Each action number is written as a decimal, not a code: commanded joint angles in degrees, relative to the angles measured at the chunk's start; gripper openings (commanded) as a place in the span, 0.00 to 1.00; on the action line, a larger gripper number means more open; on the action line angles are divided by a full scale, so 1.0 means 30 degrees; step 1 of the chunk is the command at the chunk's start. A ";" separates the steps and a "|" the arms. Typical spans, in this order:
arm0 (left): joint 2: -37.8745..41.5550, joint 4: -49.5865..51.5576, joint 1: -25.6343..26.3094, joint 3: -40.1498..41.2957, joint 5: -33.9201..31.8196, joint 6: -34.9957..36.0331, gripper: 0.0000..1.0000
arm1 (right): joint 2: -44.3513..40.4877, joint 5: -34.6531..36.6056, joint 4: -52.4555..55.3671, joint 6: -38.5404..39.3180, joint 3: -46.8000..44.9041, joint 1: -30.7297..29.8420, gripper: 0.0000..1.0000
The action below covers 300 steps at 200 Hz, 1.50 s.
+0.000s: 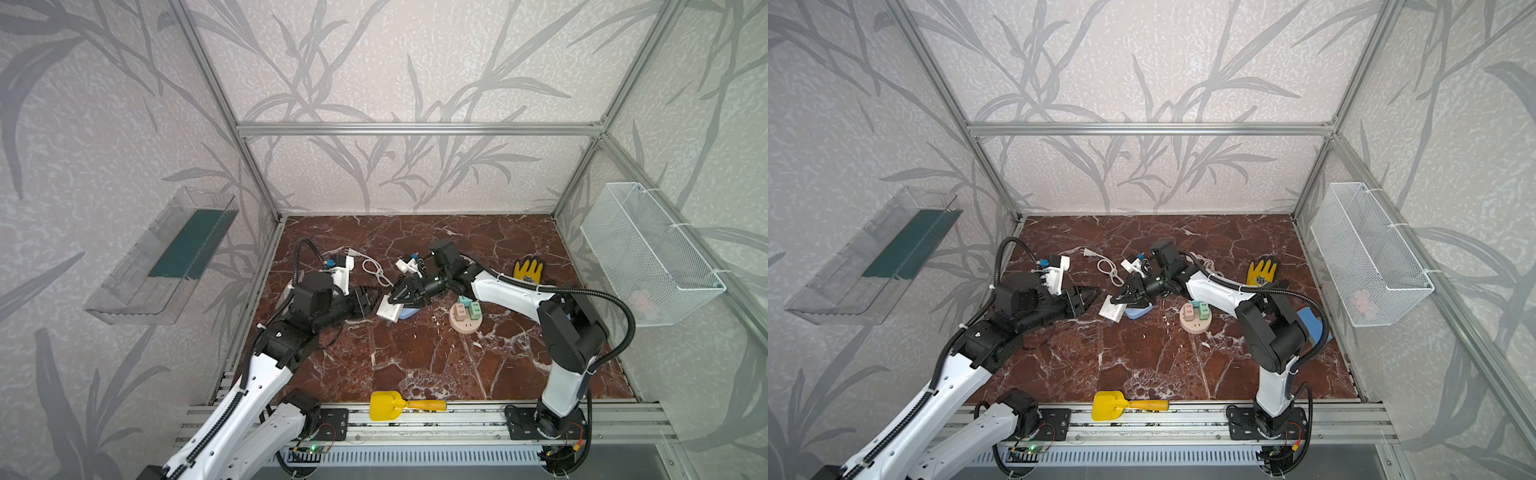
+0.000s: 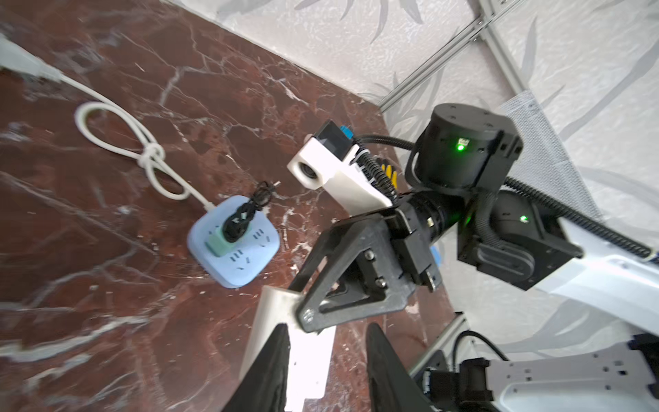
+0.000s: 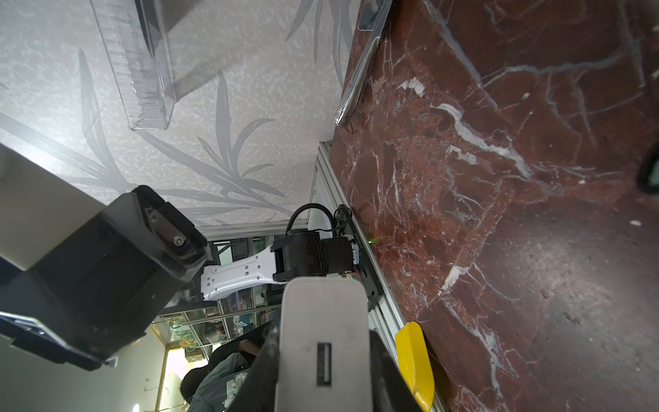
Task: Insert plugs into power strip
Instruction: Pass the plug.
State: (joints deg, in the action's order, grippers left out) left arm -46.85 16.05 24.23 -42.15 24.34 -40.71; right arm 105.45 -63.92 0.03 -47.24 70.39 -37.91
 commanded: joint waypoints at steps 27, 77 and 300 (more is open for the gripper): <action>-0.0471 -0.4814 -0.0239 0.1574 0.2196 -0.2783 0.34 | -0.1675 -0.0157 -0.1710 -0.0861 -0.0639 0.0202 0.00; 0.0849 -0.2614 -0.0488 0.1276 0.2447 -0.1732 0.40 | -0.2451 0.0012 -0.1095 -0.0669 -0.0709 0.0938 0.00; 0.0427 -0.9422 -0.1162 0.3589 0.5860 -0.4043 0.48 | -0.3450 -0.1003 -1.4287 -1.0009 -0.4130 0.1675 0.00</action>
State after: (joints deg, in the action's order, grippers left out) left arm -44.47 -5.61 21.19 -31.79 39.40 -50.65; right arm 94.45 -64.58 -27.70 -68.99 59.42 -33.01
